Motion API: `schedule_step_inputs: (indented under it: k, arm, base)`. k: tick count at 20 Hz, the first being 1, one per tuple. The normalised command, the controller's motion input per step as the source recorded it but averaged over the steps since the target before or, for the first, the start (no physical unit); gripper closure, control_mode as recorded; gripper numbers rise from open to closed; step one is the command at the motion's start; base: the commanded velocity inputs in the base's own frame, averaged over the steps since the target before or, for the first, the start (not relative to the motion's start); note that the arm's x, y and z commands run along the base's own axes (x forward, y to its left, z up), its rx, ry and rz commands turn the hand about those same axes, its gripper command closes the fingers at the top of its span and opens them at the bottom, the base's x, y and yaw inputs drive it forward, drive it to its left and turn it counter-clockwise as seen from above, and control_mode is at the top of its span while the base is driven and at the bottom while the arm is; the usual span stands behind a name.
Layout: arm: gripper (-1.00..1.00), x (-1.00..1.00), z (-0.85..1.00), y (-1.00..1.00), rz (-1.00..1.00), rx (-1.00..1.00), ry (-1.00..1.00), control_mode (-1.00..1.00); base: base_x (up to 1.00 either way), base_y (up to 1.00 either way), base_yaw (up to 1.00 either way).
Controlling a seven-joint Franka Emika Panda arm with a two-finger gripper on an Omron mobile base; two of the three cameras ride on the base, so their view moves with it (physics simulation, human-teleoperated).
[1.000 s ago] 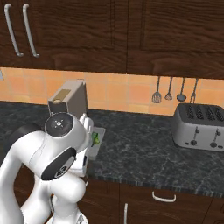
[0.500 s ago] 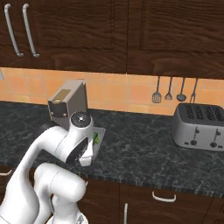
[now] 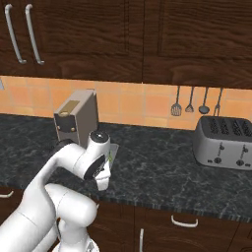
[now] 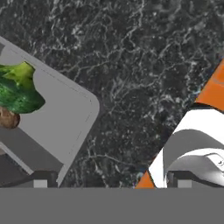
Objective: Take the meat container that has the chicken drumstick and place it on the second highest rack of the freezer. Then take the vegetable container that has the broccoli and mushroom and place it on the highest rack of the freezer.
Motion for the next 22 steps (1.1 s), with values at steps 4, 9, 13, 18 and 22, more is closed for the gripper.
schedule_step_inputs:
  k: [4,9,13,18,22]
  arm:
    - [-1.00,0.65,-0.33,-0.04,0.00,0.00,0.00,-1.00]
    - [-1.00,0.56,-0.70,0.00,0.00,0.00,0.12,-1.00]
    - [-1.00,0.00,-0.69,0.00,0.01,0.00,0.07,-1.00]
    - [-1.00,0.00,-0.32,0.00,0.01,0.00,0.00,-1.00]
    - [-1.00,-0.21,0.07,0.00,0.00,0.00,-0.13,-1.00]
  base:
    - [0.00,0.00,0.00]
    - [0.00,0.00,0.00]
    - [0.00,0.00,0.00]
    - [0.00,0.00,0.00]
    - [0.00,0.00,0.00]
